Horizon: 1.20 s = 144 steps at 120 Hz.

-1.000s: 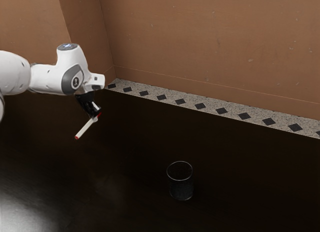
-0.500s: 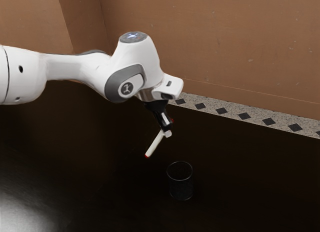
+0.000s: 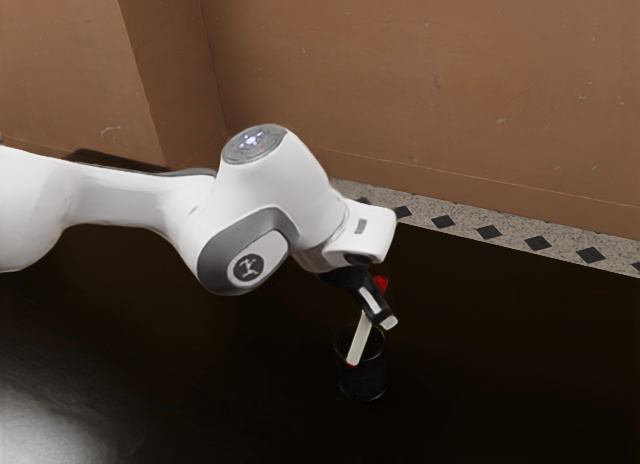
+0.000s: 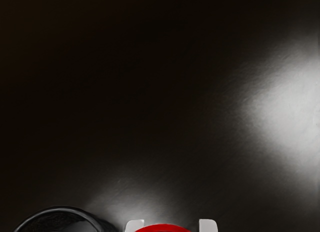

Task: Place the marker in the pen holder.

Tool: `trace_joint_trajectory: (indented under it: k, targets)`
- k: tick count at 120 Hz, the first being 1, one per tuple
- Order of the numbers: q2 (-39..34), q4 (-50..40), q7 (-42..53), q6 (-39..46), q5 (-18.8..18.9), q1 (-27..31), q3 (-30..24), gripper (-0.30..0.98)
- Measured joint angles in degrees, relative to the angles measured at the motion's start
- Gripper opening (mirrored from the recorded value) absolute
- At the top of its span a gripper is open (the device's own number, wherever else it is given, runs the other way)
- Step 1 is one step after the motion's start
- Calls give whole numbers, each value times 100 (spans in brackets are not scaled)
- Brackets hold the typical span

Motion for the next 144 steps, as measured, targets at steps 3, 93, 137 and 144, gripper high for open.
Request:
trace_joint_trajectory:
  k: [3, 93, 137, 144]
  targets:
    - [-19, -34, 7, 67, -24, -19, 9, -4]
    - [433, -119, 449, 961, -194, 1097, 15, -4]
    - [857, 205, 608, 1185, -212, 938, -286, -4]
    - [866, 170, 629, 1196, -214, 950, -286, -4]
